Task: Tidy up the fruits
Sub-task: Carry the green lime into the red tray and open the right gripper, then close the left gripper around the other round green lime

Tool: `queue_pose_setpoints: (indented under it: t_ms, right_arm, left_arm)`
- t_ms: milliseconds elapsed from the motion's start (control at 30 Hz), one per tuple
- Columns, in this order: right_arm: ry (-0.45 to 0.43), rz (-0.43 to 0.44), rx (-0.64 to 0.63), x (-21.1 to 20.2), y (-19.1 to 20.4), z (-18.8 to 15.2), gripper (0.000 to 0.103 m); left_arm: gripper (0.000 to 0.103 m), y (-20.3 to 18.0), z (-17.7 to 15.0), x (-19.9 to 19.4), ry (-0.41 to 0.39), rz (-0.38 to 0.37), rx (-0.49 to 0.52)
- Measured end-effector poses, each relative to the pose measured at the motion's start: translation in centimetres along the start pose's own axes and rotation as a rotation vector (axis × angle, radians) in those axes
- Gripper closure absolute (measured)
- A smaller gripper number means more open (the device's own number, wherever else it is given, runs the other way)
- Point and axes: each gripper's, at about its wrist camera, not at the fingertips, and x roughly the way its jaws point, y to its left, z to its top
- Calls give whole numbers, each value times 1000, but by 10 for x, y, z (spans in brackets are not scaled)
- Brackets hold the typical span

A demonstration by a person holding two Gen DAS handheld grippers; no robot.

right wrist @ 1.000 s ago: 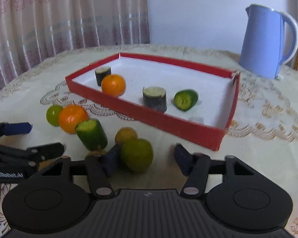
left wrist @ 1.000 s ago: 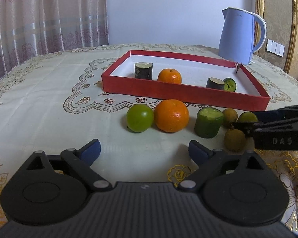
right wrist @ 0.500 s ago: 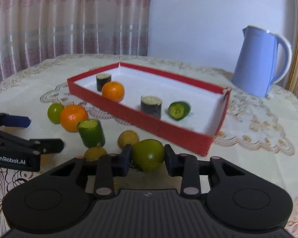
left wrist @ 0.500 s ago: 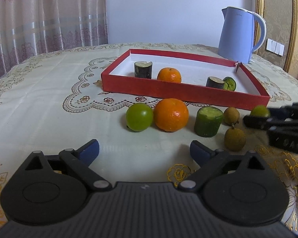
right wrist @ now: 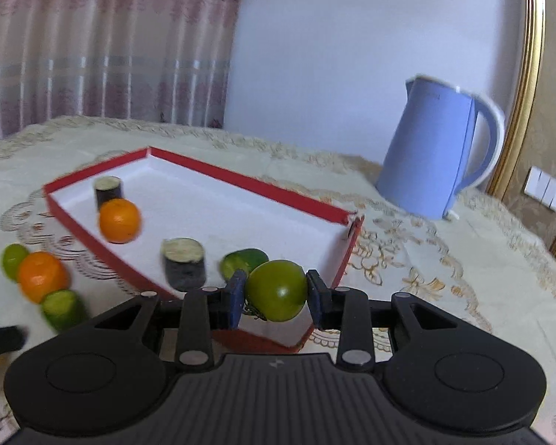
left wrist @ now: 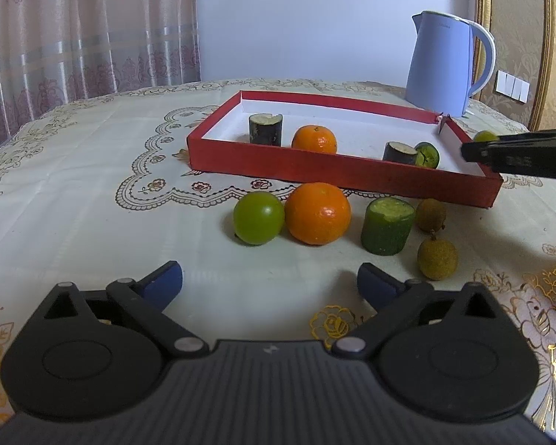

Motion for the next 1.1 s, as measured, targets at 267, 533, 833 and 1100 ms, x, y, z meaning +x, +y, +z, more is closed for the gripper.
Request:
queue_pose_setpoints:
  t_ms: [267, 533, 833, 1100]
  right_arm:
    - [70, 1, -4, 31, 2, -2, 69]
    - [-29, -15, 23, -5, -3, -9, 35]
    - [-14, 49, 10, -56, 1, -52, 28]
    - [49, 79, 47, -48, -4, -63, 27]
  left_arm:
    - [2, 0, 0, 0, 1, 1, 1]
    - [2, 0, 0, 0, 2, 2, 2]
    - [2, 0, -1, 0, 4, 7, 6]
    - [2, 9, 0, -1, 0, 80, -56]
